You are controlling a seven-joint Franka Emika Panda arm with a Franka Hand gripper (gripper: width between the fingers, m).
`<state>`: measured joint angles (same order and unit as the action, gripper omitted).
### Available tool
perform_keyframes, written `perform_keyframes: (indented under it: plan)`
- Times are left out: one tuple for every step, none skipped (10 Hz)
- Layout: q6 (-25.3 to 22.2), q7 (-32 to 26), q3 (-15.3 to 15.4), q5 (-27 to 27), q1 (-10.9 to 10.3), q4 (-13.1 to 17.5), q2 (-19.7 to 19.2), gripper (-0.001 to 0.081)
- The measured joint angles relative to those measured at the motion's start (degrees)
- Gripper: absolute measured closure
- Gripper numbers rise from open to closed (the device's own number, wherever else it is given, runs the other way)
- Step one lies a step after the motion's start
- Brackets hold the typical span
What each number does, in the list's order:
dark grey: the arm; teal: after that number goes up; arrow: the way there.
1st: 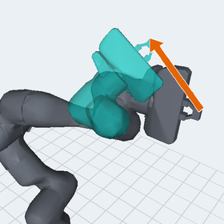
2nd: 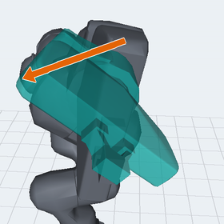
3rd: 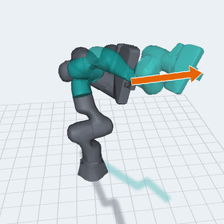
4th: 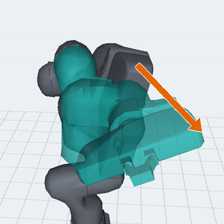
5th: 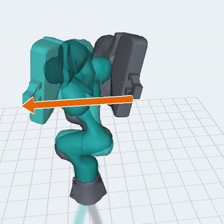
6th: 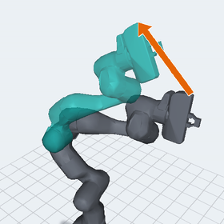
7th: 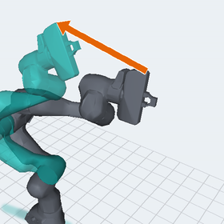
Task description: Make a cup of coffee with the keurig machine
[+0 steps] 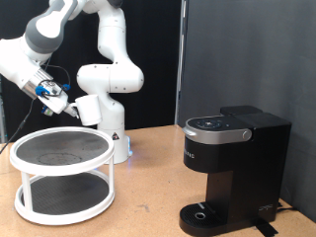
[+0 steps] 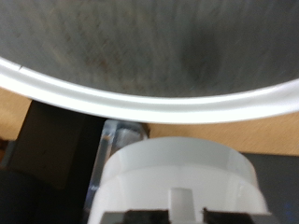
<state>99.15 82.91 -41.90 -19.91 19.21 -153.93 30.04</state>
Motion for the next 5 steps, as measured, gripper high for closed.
perform_keyframes:
  plan:
    - [0.52,0.85,0.44,-2.38,-0.60,-0.39,-0.17,0.0804]
    - [1.54,2.52,1.60,-4.43,-1.59,-0.75,-0.32,0.0804]
    - [3.40,4.62,3.33,-6.22,-2.69,-1.17,-0.43,0.0804]
    - [5.79,6.45,5.20,-8.04,-3.72,-1.69,-0.51,0.0804]
    - [8.18,7.91,7.08,-9.63,-4.80,-2.22,-0.67,0.0804]
